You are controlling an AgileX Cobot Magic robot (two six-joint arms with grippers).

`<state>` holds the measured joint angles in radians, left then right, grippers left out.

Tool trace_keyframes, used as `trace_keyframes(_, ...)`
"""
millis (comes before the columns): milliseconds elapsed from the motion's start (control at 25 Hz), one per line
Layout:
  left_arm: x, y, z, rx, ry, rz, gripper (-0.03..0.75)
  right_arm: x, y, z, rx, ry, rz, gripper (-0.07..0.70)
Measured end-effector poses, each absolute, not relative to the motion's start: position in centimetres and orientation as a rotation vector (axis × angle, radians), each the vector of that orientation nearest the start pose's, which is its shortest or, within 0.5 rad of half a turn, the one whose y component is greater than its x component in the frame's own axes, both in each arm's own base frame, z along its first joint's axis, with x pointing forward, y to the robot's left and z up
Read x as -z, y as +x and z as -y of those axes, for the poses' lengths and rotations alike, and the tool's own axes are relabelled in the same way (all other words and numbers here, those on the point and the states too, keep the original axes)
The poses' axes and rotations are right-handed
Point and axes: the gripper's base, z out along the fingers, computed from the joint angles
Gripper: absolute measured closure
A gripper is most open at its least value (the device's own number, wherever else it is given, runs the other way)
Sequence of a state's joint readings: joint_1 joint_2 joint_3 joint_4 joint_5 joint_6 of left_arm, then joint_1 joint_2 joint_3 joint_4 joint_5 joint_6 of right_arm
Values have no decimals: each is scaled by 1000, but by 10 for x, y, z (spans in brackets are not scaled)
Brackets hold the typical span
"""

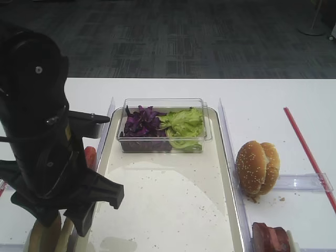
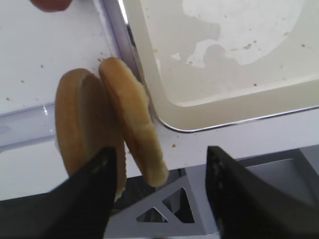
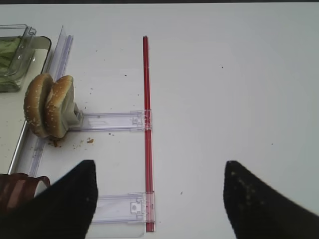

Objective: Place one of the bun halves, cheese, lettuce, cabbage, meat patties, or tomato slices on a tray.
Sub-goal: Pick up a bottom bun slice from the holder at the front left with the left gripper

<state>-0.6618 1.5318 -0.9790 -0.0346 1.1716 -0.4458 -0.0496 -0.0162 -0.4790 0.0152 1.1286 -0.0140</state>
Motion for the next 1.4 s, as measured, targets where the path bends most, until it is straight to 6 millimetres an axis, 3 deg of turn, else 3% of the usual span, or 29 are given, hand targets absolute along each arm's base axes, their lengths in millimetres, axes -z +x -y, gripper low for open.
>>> trace_keyframes(440, -203, 206, 164, -75, 350, -3258, 350, -266, -8, -2, 20, 36, -2117, 80)
trace_keyframes(800, -192, 209, 167, -106, 362, -3286, 416, -266, -8, -2, 20, 36, -2117, 80)
trace_keyframes(1000, -191, 209, 167, -108, 363, -3288, 424, -266, -8, -2, 20, 36, -2117, 80)
trace_keyframes(1400, -191, 210, 166, -117, 369, -3284, 515, -266, -8, -2, 20, 36, -2117, 80)
